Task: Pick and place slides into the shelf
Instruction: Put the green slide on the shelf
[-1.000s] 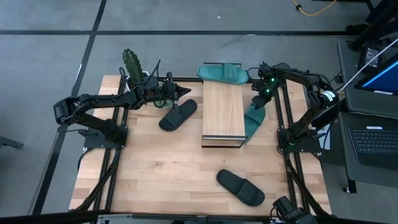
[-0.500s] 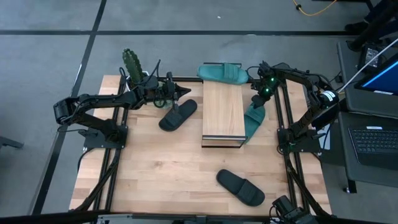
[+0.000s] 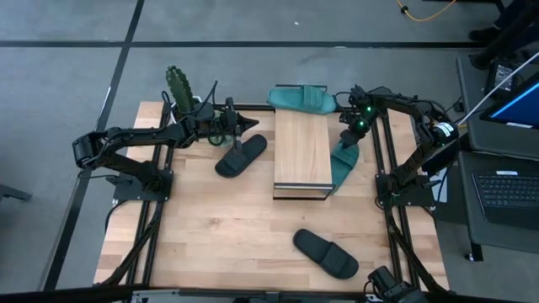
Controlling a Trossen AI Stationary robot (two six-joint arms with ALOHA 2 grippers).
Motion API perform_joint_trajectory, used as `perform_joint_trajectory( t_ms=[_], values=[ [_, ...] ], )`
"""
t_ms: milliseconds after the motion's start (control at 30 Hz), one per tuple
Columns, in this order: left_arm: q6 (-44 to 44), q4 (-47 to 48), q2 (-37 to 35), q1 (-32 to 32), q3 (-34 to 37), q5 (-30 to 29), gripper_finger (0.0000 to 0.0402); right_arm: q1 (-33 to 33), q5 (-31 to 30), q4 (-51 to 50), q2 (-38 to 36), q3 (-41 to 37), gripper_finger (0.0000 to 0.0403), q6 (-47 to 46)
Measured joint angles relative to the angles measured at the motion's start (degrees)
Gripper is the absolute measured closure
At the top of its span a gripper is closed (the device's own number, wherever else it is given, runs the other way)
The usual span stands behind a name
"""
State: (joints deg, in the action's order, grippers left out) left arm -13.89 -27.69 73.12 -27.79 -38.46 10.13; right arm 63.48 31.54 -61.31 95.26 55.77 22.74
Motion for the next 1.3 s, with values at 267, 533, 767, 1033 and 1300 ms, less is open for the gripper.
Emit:
perform_joint_trajectory(
  t_ms=[267, 533, 767, 1033, 1300],
  values=[
    [-0.02, 0.05, 0.00, 0.00, 0.00, 0.00, 0.0401, -0.26, 0.21, 0.06, 2.51, 0.00, 0.0242, 0.00],
    [-0.15, 0.07, 0.00, -0.04, 0.00, 0.00, 0.0401, -0.66, 2.99, -0.76, 4.83, 0.00, 0.0242, 2.87],
    [-0.17, 0.09, 0.00, -0.04, 0.00, 0.00, 0.0401, -0.66, 2.81, -3.37, 4.84, 0.00, 0.0261, 4.70],
    [-0.18, 0.14, 0.00, -0.04, 0.00, 0.00, 0.0401, -0.68, 2.64, -4.78, 4.85, 0.00, 0.0386, 6.21],
    [-0.18, 0.24, 0.00, -0.04, 0.00, 0.00, 0.0401, -0.68, 1.21, -5.47, 4.85, 0.04, 0.0396, 6.05]
  ],
)
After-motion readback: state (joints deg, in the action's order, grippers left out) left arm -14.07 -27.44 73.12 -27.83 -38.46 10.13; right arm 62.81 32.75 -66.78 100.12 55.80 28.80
